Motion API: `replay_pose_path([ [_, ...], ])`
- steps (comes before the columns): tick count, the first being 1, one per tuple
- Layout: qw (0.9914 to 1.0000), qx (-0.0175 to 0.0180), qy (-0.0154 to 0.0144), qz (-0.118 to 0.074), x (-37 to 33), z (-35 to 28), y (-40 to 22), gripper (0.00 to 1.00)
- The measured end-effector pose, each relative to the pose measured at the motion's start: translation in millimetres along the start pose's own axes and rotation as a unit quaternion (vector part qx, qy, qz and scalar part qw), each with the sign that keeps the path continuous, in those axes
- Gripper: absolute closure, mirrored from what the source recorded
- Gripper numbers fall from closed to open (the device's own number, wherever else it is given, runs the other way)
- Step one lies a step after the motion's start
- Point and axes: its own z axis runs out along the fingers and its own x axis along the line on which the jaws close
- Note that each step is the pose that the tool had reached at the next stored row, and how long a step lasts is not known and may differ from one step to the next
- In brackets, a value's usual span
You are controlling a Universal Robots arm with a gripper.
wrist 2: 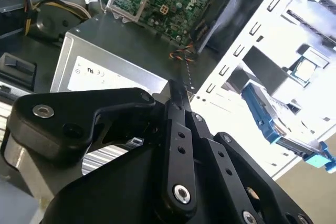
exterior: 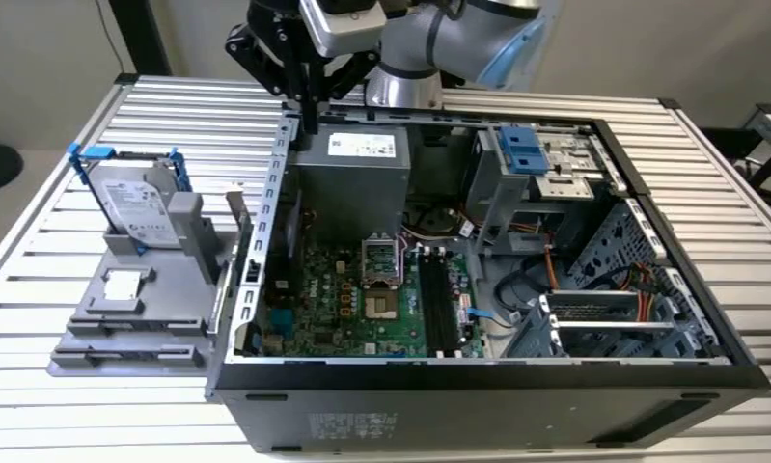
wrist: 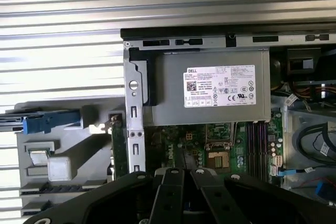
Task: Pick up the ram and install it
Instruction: 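Reach for the ram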
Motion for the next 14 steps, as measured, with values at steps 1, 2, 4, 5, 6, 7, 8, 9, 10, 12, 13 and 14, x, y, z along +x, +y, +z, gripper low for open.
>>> replay_pose_path([
  [1,1.0,0.0,0.0,0.0,2.8,0.0,-0.1,1.0],
  [2,1.0,0.0,0.0,0.0,5.6,-0.1,-0.2,1.0],
  [4,1.0,0.0,0.0,0.0,11.2,-0.2,-0.4,1.0],
  [5,1.0,0.0,0.0,0.0,14.0,-0.3,-0.5,1.0],
  [6,1.0,0.0,0.0,0.0,17.1,-0.3,-0.6,1.0],
  [7,1.0,0.0,0.0,0.0,20.1,-0.4,-0.7,1.0],
  [8,1.0,0.0,0.0,0.0,23.5,-0.5,-0.8,1.0],
  [9,1.0,0.0,0.0,0.0,27.1,-0.6,-0.9,1.0],
  [10,1.0,0.0,0.0,0.0,30.6,-0.6,-0.9,1.0],
  [12,1.0,0.0,0.0,0.0,38.0,-0.7,-1.1,1.0],
  [13,1.0,0.0,0.0,0.0,41.7,-0.8,-1.1,1.0],
  [14,1.0,0.0,0.0,0.0,45.6,-0.9,-1.2,1.0],
])
